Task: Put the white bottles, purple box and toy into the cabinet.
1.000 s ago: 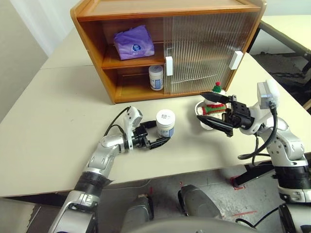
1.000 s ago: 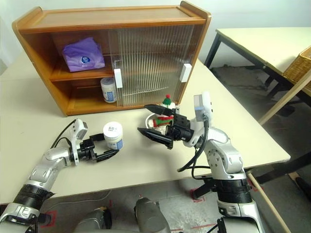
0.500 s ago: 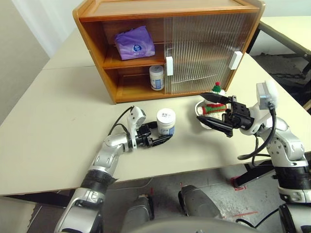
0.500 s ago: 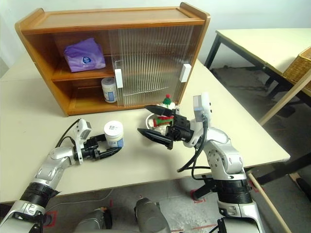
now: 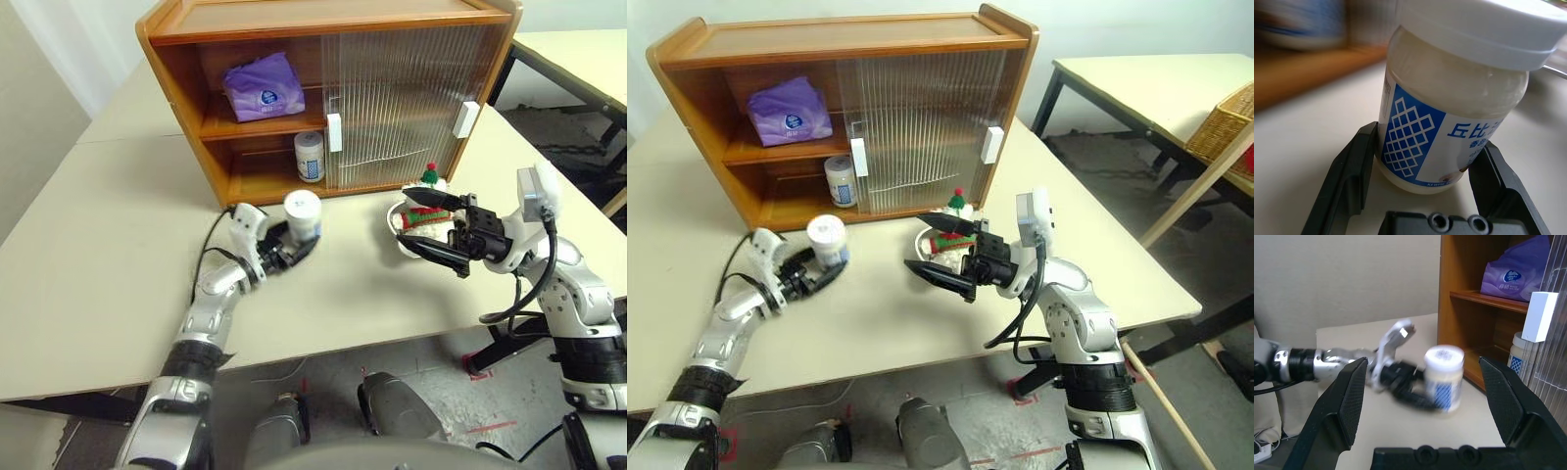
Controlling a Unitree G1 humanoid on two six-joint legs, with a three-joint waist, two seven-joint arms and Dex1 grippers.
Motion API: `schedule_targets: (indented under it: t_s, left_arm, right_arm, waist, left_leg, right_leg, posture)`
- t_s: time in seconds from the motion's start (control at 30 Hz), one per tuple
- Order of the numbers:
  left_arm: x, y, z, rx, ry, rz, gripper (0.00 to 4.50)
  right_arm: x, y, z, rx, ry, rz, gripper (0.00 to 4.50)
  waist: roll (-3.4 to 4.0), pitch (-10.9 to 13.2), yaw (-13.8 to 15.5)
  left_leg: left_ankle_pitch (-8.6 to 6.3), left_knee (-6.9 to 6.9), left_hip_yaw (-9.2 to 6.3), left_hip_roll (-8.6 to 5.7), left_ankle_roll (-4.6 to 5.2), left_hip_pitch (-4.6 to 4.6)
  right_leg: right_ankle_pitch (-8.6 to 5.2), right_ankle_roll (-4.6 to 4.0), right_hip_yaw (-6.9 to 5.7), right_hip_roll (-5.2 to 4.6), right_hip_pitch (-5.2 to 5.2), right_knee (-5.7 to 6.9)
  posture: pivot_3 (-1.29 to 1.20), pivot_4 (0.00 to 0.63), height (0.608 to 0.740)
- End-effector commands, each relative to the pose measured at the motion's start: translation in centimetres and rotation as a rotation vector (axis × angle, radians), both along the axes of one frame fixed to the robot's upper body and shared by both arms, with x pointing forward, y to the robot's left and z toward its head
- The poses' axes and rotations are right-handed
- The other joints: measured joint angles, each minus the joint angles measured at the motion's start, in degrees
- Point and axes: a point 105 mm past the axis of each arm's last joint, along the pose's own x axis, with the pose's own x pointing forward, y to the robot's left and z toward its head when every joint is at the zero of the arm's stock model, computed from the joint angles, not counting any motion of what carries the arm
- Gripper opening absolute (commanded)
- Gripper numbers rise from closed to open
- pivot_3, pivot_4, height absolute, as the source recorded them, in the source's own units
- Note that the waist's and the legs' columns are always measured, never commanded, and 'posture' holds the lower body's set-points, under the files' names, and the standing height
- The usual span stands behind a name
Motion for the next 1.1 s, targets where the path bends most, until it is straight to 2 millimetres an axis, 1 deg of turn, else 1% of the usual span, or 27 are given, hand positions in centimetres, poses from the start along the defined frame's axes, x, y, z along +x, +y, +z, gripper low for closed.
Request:
schedule_targets:
  t_s: [0.03,0.1,0.17,0.2,0.27,0.33,0.43,0.53,0.63,0.73,0.8,0.97,1.1]
  left_arm:
    - [1.8,1.8,1.1,0.041,-0.064,0.154,3.14]
    - [2.5,2.5,1.4,0.044,-0.073,0.226,3.14]
    - [3.4,3.1,1.5,0.066,-0.073,0.288,3.14]
    - [3.6,3.3,1.5,0.073,-0.073,0.307,3.14]
    - [4.2,3.5,1.5,0.082,-0.066,0.342,3.14]
    - [4.9,3.6,1.9,0.067,-0.061,0.387,3.14]
    - [5.7,3.3,2.3,0.069,-0.062,0.41,3.14]
    - [6.3,3.0,2.5,0.071,-0.059,0.424,3.14]
    - [7.4,2.5,3.1,0.07,-0.049,0.449,3.14]
    - [8.2,2.6,3.4,0.066,-0.034,0.476,3.14]
    - [8.6,2.7,3.6,0.031,-0.018,0.508,3.14]
    - [9.3,1.8,3.5,0.02,0.005,0.511,3.14]
    - [9.7,1.5,3.6,-0.037,0.032,0.528,3.14]
  right_arm:
    - [-0.1,0.1,0.0,-0.003,-0.001,0.011,4.5]
    - [-0.1,0.2,0.0,0.0,-0.003,0.015,4.5]
    - [-0.2,0.3,0.0,0.002,-0.004,0.018,4.5]
    - [-0.2,0.3,0.0,0.003,-0.004,0.019,4.5]
    - [-0.2,0.3,0.0,0.002,-0.005,0.021,4.5]
    - [-0.1,0.3,0.1,0.0,-0.007,0.023,4.5]
    - [-0.1,0.4,0.2,0.001,-0.01,0.024,4.5]
    - [-0.1,0.4,0.1,-0.001,-0.01,0.024,4.5]
    - [-0.2,0.4,0.1,-0.001,-0.008,0.021,4.5]
    - [-0.2,0.4,0.0,0.002,-0.007,0.018,4.5]
    - [-0.2,0.4,0.0,0.002,-0.006,0.017,4.5]
    - [-0.2,0.3,0.0,0.004,-0.006,0.012,4.5]
    - [-0.2,0.3,0.0,0.005,-0.008,0.005,4.5]
  waist:
    - [0.0,0.0,0.1]
    - [-0.01,0.0,0.1]
    - [-0.02,0.0,0.2]
    - [-0.02,0.0,0.3]
    - [-0.02,0.0,0.4]
    - [-0.03,0.0,0.4]
    - [-0.07,0.0,0.4]
    - [-0.1,0.1,0.4]
    - [-0.2,0.1,0.5]
    - [-0.25,0.2,0.5]
    - [-0.26,0.2,0.4]
    - [-0.26,0.2,0.2]
    - [-0.4,0.3,0.0]
  left_leg:
    - [0.01,0.01,0.01,-0.01,0.01,0.01]
    - [0.03,0.03,0.04,-0.02,0.05,-0.02]
    - [0.04,0.03,0.05,-0.02,0.1,-0.04]
    - [0.09,0.03,0.06,-0.02,0.24,-0.05]
    - [0.38,0.03,0.05,0.0,0.81,-0.05]
    - [0.38,0.02,0.05,-0.01,0.85,-0.06]
    - [0.39,0.06,0.05,-0.06,0.88,-0.05]
    - [0.4,0.09,0.05,-0.06,0.9,-0.03]
    - [0.42,0.15,0.05,-0.08,0.92,-0.03]
    - [0.46,0.21,0.03,-0.08,0.91,-0.03]
    - [0.45,0.24,0.04,-0.09,0.9,0.01]
    - [0.45,0.27,0.05,-0.1,0.9,0.06]
    - [0.48,0.28,0.07,-0.13,0.94,0.03]
  right_leg:
    - [-0.01,0.01,0.01,-0.01,0.02,0.0]
    - [-0.03,0.05,0.02,-0.01,0.03,0.0]
    - [0.07,-0.11,0.03,-0.01,0.02,0.0]
    - [0.15,-0.26,0.02,0.02,0.02,0.0]
    - [0.15,-0.27,0.01,0.07,0.04,-0.01]
    - [0.1,-0.2,0.01,0.13,0.06,-0.02]
    - [0.04,-0.06,0.0,0.22,0.14,-0.05]
    - [-0.05,0.27,-0.01,0.33,0.25,-0.21]
    - [-0.03,0.44,0.0,0.36,0.28,-0.23]
    - [0.01,0.54,0.0,0.36,0.35,-0.23]
    - [0.03,0.55,0.01,0.36,0.39,-0.23]
    - [0.03,0.6,0.0,0.37,0.44,-0.23]
    - [0.05,0.77,-0.03,0.57,0.44,-0.25]
  posture:
    - [-0.34,0.06,0.74]
    - [-0.33,0.054,0.74]
    - [-0.33,0.05,0.74]
    - [-0.33,0.05,0.74]
    - [-0.33,0.049,0.74]
    - [-0.33,0.049,0.74]
    - [-0.34,0.05,0.74]
    - [-0.34,0.05,0.74]
    - [-0.34,0.05,0.74]
    - [-0.34,0.054,0.74]
    - [-0.35,0.056,0.74]
    - [-0.35,0.057,0.74]
    - [-0.37,0.059,0.74]
